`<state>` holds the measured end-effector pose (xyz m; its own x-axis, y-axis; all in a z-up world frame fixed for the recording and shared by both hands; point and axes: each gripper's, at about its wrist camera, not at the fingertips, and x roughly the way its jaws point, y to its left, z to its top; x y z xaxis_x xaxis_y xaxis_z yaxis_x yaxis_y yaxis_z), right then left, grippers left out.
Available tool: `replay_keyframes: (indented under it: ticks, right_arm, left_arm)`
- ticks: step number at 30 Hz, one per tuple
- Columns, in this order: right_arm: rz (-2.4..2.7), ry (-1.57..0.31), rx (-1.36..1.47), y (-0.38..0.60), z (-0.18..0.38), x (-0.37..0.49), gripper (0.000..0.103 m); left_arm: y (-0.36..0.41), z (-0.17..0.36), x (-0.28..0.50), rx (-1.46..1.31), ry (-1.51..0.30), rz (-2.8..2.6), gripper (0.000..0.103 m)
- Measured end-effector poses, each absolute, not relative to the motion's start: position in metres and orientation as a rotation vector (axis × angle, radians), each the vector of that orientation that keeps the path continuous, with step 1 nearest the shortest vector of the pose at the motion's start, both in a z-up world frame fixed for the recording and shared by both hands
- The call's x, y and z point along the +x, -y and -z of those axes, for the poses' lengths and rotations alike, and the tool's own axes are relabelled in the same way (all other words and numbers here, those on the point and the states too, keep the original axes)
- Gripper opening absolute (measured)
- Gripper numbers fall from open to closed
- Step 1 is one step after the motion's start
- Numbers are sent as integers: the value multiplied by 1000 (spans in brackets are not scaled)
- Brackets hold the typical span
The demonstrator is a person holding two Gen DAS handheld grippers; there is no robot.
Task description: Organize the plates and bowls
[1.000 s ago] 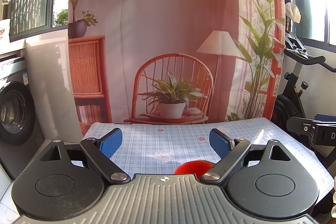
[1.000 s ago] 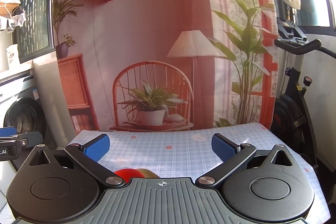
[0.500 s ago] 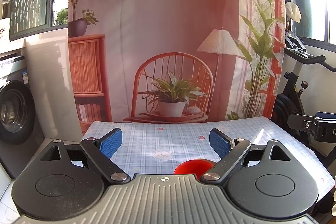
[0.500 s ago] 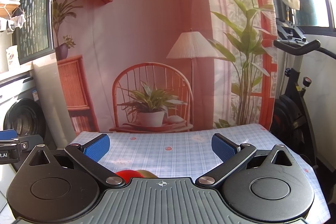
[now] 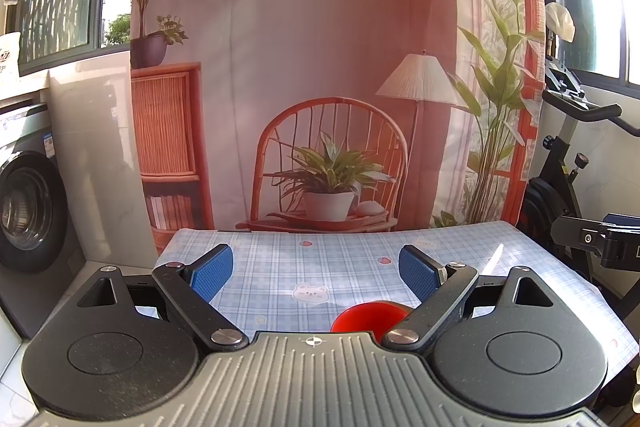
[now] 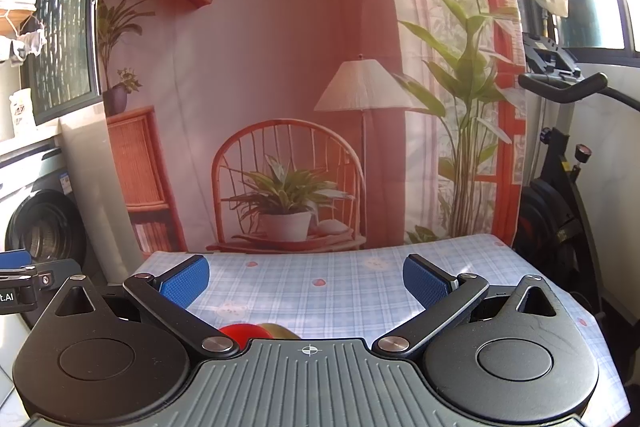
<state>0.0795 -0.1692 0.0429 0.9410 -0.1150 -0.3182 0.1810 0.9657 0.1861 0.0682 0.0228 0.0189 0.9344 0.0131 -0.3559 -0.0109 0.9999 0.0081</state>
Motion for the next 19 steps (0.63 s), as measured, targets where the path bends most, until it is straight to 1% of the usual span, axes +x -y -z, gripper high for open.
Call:
replay_keyframes:
  ticks: [19]
  right_arm:
    - [153,-312,219,171,-40,78,103]
  left_arm:
    - [-23,-14,67,-8,-382,-23,91]
